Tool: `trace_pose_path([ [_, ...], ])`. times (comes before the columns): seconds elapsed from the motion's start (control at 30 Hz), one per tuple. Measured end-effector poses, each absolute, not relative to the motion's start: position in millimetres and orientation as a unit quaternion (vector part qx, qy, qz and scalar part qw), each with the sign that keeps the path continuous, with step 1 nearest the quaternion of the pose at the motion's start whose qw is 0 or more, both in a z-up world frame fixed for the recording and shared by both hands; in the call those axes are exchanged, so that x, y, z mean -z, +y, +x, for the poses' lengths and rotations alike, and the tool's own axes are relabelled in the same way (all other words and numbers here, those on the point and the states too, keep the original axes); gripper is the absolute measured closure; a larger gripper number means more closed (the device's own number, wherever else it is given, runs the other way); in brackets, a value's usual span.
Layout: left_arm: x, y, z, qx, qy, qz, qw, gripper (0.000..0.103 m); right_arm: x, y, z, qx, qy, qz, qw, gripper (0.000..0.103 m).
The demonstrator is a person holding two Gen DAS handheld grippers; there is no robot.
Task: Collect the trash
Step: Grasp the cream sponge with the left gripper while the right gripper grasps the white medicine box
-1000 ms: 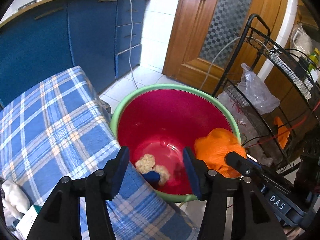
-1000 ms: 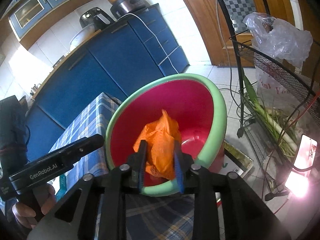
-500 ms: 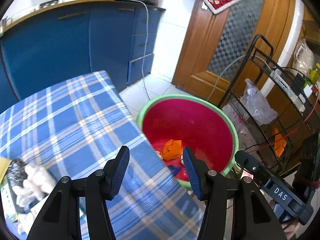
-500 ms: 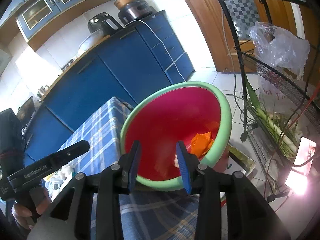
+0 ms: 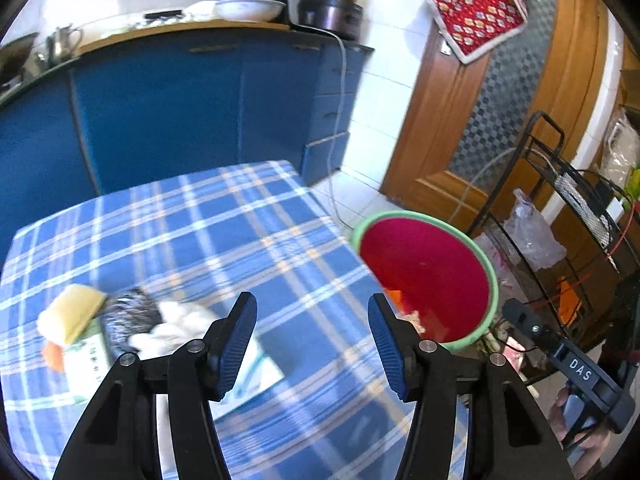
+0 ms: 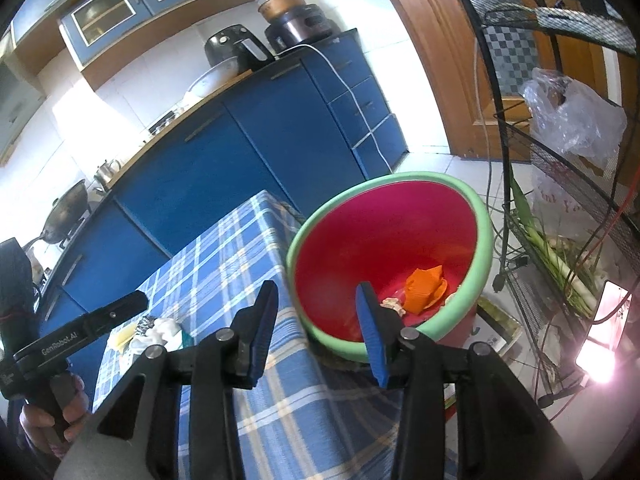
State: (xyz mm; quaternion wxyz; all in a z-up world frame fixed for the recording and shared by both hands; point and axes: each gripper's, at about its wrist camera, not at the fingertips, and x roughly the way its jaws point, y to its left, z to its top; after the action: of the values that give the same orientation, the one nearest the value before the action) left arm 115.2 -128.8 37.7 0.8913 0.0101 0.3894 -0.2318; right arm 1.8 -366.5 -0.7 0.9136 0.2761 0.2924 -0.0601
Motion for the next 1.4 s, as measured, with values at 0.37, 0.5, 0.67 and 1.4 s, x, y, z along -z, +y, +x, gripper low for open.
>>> trace_pose_path([
  [0.37,-42,-51,129,0.156,0.382,0.010,0.911,0.040,-7,-330,11,0.048,0.312,0.250,0.916,0.058],
  [0.5,-37,-22,141,0.125,0.386,0.011,0.914,0.039,-8,-317,15,0.048,0.321,0.237,0.916,0.058],
  [0.67,-21,12,161,0.089,0.399,0.009,0.913,0.034,-7,-299,24,0.045,0.336,0.223,0.914,0.057],
  [1.4,39,54,214,0.063,0.442,-0.020,0.894,0.031,10,-215,62,-0.007,0.398,0.140,0.907,0.040],
])
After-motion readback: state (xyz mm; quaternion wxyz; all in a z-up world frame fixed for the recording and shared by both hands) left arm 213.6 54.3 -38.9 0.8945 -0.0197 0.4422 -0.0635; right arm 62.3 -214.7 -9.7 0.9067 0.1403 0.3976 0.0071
